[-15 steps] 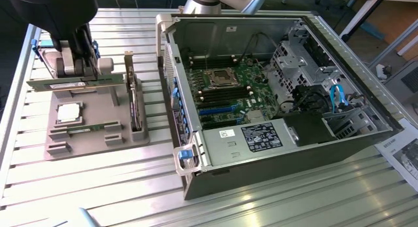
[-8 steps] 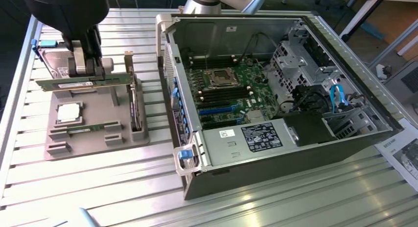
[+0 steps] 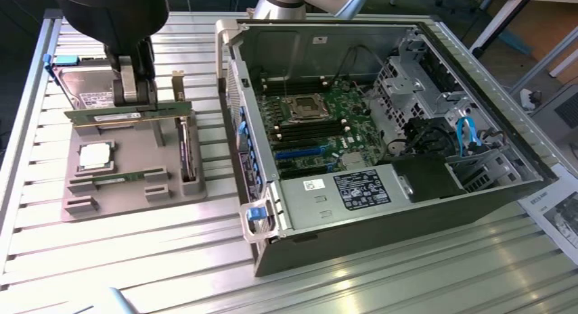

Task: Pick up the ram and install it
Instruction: 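Pick up the ram and move it above insertion slot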

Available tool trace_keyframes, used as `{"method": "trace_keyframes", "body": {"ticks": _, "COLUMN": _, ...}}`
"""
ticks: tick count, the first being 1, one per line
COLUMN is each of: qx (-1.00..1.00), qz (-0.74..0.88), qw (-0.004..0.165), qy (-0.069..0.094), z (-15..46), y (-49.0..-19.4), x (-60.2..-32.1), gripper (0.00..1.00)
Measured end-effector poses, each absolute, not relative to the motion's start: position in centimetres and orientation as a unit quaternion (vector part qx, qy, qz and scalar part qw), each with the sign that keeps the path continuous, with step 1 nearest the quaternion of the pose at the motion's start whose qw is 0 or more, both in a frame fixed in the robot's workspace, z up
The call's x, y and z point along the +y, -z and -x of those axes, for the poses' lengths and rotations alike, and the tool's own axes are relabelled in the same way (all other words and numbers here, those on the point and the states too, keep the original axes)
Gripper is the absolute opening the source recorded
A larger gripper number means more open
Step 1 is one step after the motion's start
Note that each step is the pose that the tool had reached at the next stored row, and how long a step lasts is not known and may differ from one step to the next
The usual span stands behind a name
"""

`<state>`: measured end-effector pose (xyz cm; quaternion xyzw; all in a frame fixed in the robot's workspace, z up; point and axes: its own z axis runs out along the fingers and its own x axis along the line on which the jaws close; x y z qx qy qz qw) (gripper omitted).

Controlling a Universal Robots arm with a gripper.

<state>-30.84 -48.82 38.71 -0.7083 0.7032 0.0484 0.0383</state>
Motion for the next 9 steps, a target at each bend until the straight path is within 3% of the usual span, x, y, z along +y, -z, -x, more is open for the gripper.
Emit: {"method": "trace_keyframes", "body": {"ticks": 9, "qx": 0.703, "qz": 0.708, "qw": 0.038, "qy": -0.049, "z": 29.3, "y": -38.7, "x": -49.0, "gripper": 0.12}}
